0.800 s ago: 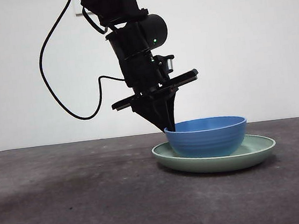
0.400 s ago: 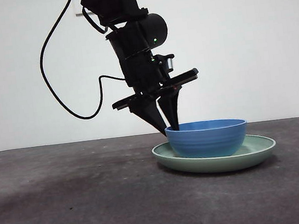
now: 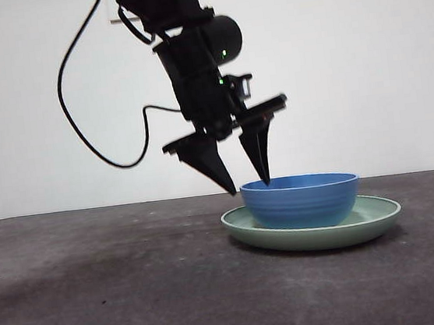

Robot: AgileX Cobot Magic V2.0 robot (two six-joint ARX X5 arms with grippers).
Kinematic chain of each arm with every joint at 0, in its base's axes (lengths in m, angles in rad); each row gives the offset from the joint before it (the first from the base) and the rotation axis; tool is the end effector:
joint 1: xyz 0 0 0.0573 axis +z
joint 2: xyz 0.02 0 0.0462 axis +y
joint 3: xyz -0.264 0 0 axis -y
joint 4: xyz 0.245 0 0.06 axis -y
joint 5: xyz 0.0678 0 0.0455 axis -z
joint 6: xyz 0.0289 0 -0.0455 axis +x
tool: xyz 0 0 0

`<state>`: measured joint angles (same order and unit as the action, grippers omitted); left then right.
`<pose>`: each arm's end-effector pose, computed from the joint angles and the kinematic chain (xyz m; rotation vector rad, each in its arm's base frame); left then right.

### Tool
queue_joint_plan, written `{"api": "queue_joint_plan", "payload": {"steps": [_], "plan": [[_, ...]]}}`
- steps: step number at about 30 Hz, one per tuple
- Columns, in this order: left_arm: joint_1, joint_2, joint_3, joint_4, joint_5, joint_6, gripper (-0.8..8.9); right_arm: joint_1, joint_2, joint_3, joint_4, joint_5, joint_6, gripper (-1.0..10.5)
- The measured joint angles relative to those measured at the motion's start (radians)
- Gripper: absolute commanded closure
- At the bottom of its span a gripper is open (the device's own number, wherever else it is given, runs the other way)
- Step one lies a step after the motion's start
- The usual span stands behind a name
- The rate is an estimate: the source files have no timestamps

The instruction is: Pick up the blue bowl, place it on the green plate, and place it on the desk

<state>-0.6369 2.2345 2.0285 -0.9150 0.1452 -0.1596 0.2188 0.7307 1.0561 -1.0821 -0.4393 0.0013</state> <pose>0.3807 -0.2868 0.2333 0.1432 1.1616 -0.6041 0.0995 0.0347 0.3504 0.0859 0.7657 0.6255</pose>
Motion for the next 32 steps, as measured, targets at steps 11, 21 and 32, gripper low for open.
{"api": "queue_joint_plan", "payload": {"steps": [11,21,32], "plan": [[0.074,-0.319,0.013,0.000,0.000,0.008,5.33,0.000,0.000,0.000,0.000,0.029,-0.001,5.8],[0.157,-0.544,-0.007,-0.105,0.000,0.066,5.33,0.000,0.000,0.000,0.002,0.030,-0.001,5.8],[0.209,-0.956,-0.526,0.037,0.100,0.097,5.33,0.000,0.000,0.000,0.011,0.032,-0.001,5.8]]}}
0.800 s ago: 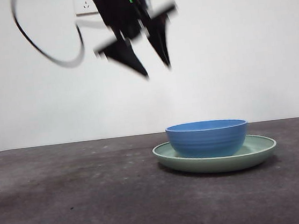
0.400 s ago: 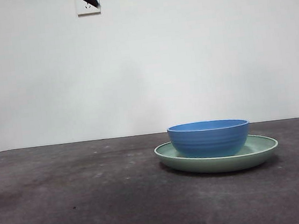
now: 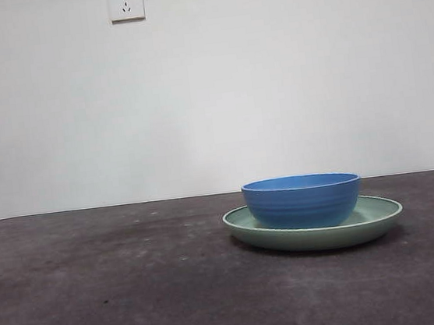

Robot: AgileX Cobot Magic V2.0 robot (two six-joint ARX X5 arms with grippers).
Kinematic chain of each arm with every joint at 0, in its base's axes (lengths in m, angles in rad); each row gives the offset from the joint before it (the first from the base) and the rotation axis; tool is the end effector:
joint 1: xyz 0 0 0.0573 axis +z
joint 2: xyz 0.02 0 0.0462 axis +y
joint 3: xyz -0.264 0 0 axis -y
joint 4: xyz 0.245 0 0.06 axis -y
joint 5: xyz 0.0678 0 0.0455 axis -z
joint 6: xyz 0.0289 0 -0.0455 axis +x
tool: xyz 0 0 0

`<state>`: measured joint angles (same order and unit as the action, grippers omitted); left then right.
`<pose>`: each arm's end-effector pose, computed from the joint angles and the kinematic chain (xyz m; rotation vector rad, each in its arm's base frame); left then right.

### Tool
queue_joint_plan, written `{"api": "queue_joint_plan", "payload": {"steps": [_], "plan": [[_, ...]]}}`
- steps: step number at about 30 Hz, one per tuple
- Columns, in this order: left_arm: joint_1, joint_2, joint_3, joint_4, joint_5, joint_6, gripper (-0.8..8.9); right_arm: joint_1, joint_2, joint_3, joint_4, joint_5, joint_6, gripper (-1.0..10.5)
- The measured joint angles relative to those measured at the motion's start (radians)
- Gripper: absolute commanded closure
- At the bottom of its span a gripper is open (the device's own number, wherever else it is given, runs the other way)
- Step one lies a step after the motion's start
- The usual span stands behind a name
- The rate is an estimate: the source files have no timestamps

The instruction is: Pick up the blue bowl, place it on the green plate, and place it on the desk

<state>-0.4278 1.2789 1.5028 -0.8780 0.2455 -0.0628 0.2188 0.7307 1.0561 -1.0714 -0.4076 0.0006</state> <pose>0.2206 -0.1083 0.4109 0.0024 0.6834 -0.6275 0.1006 0.0341 0.3508 0.0720 0.7547 0.5965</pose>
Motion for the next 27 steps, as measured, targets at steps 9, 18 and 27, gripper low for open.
{"api": "queue_joint_plan", "payload": {"steps": [9,18,27], "plan": [[-0.002,-0.271,-0.344,0.012,0.277,0.045,5.34,0.000,0.000,0.000,0.000,0.000,0.000,5.8],[-0.002,-0.322,-0.407,-0.045,0.310,0.081,5.34,0.000,0.000,0.000,0.000,0.000,0.002,5.8],[-0.002,-0.322,-0.408,-0.030,0.310,0.099,5.34,0.000,0.036,0.000,0.000,0.063,0.025,5.8]]}}
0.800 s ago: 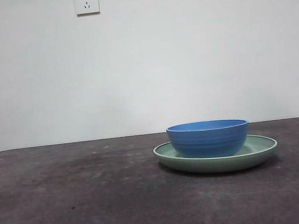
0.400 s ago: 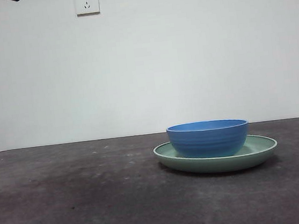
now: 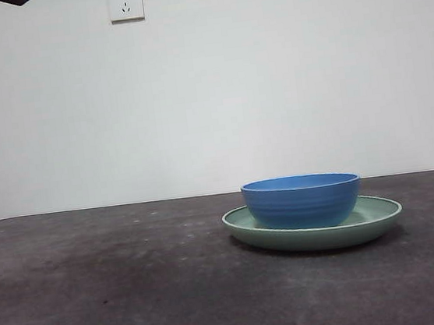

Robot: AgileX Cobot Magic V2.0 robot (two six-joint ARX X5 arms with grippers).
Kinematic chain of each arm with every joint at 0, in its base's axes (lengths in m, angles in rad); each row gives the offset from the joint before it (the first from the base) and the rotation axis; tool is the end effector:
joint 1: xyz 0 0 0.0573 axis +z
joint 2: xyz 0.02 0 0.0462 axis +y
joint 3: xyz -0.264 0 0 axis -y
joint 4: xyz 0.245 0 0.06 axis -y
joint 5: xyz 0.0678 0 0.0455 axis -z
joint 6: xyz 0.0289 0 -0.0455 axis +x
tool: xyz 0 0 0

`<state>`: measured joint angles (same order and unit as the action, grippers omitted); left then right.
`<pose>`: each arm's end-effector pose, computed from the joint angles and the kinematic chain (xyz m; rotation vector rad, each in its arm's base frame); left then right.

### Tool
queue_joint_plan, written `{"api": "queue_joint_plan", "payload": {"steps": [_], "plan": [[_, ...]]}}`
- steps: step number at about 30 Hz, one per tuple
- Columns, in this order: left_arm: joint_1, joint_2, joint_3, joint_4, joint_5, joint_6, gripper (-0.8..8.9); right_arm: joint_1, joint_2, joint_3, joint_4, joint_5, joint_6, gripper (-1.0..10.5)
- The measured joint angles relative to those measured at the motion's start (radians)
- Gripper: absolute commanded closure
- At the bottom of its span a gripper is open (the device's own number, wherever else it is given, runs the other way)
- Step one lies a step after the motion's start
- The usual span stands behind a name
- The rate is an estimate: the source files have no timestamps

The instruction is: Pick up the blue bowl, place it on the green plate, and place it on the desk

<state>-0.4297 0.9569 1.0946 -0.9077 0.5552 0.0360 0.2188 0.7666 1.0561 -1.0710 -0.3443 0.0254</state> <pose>0.1470 -0.0841 0.3481 -0.0189 0.7821 -0.9483 0.1101 0.0345 0.3472 0.0731 0.7967 0.5238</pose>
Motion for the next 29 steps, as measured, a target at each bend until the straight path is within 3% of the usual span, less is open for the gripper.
{"api": "queue_joint_plan", "payload": {"steps": [6,23,29], "plan": [[0.000,0.000,0.000,0.000,0.000,0.001,5.34,-0.013,0.118,0.000,0.078,0.072,0.016,5.8],[0.000,0.000,0.000,0.000,0.000,0.004,5.34,-0.109,0.653,0.000,0.391,0.076,0.024,5.8],[0.000,0.000,0.000,0.000,0.000,0.004,5.34,-0.108,0.787,0.000,0.480,0.037,0.024,5.8]]}}
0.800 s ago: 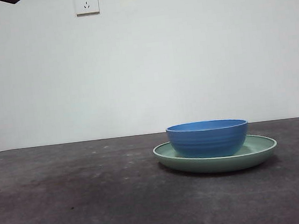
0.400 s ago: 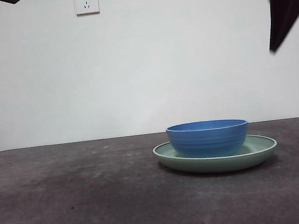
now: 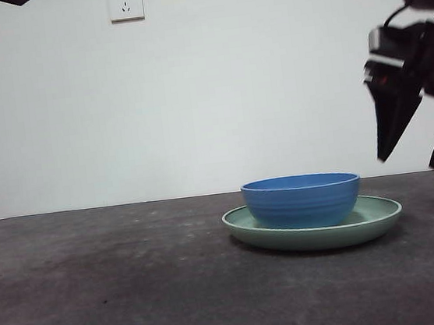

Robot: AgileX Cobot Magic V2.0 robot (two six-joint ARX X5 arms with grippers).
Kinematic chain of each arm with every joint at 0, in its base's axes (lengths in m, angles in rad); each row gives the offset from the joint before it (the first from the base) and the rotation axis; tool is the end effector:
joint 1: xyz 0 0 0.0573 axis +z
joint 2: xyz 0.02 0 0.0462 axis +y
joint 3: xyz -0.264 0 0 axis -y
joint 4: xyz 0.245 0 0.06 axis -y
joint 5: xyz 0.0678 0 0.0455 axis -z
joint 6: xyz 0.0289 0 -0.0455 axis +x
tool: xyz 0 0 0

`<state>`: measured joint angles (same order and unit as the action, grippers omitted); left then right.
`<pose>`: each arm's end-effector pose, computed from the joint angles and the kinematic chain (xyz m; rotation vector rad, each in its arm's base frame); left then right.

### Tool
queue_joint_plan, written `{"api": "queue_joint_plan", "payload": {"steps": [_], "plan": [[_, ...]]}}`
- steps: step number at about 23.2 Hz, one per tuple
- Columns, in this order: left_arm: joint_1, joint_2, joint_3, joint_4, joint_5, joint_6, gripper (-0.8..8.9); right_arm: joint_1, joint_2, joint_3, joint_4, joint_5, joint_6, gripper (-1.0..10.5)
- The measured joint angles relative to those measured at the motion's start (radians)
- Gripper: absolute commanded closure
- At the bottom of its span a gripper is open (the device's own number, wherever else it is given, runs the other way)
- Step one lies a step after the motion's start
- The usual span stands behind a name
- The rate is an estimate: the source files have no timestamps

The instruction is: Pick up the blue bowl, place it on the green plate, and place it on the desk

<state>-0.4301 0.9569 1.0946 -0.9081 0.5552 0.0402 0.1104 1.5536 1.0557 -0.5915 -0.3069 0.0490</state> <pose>0.1469 -0.0842 0.3480 -0.0151 0.7805 -0.9503 0.3007 0.0421 0.2187 0.1510 1.1008 0.3483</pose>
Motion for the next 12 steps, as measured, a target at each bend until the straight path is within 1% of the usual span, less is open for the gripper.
{"api": "queue_joint_plan", "payload": {"steps": [4,12], "plan": [[0.000,0.000,0.000,0.000,0.000,0.000,5.34,0.000,0.065,0.000,0.051,-0.004,0.000,6.6],[0.000,0.000,0.000,0.000,0.000,0.000,5.34,0.004,0.180,0.000,0.135,-0.010,0.000,6.9]]}}
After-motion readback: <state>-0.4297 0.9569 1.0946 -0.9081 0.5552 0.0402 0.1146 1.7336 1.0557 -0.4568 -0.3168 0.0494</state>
